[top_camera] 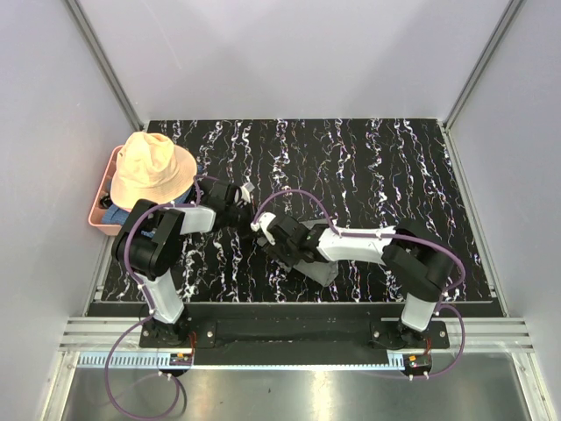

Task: Fold the napkin, place the utensils inside, and roll it up
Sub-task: Roll the napkin with the utensil

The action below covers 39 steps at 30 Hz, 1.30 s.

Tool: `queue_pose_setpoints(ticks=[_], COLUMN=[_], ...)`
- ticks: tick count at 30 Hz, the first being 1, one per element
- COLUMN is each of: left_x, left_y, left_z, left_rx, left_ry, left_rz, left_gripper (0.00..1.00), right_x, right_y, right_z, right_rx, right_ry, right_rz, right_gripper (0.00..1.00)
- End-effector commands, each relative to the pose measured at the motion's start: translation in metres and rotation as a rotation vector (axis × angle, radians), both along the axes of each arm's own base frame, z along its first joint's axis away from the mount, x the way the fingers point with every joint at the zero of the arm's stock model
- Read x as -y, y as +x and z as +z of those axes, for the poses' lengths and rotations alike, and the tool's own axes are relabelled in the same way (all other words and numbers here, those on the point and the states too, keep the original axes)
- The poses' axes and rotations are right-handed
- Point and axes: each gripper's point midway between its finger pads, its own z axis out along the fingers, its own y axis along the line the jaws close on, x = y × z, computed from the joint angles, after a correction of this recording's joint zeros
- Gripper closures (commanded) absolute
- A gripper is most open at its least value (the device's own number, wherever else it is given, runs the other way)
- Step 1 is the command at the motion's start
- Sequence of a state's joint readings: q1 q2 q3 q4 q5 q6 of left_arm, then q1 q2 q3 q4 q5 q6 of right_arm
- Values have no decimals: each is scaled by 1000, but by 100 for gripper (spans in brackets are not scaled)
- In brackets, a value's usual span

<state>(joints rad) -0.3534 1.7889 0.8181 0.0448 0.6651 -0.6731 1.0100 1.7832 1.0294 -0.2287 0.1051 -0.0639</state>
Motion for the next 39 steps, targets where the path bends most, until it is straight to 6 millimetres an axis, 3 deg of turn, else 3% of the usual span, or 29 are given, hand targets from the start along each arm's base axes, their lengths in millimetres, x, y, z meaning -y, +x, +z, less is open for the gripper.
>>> queue_pose_setpoints(ticks=[1, 3, 5, 6, 10, 13, 20, 27, 36, 39], left_x=[2, 0, -8, -11, -31, -41, -40, -30, 5, 12], left_y=[13, 15, 23, 26, 35, 36, 23, 14, 3, 2], left_z=[11, 15, 22, 26, 40, 42, 51, 61, 64, 59], left_rx=[58, 75, 104, 120, 172, 196, 282, 361, 408, 402], left_ry=[4, 2, 3, -1, 14, 36, -22, -91, -167, -175], left_rz=[1, 7, 40, 56, 127, 163, 150, 102, -12, -30], left_gripper=[100, 97, 81, 67, 47, 41, 40, 41, 44, 50], right_x=[10, 9, 3, 2, -4, -5, -7, 2, 13, 15], right_y=[-19, -27, -39, -42, -45, -41, -37, -28, -12, -10], right_z=[-32, -34, -32, -31, -19, -10, 4, 5, 6, 4], right_rx=[-112, -157, -226, -251, -361, -425, -646, -788, -875, -885], right_ry=[-91, -86, -35, -13, 133, 239, 455, 585, 699, 706], right_rz=[-22, -7, 2, 7, 10, 14, 53, 52, 22, 6], right_gripper=[50, 58, 66, 67, 70, 70, 70, 71, 71, 71])
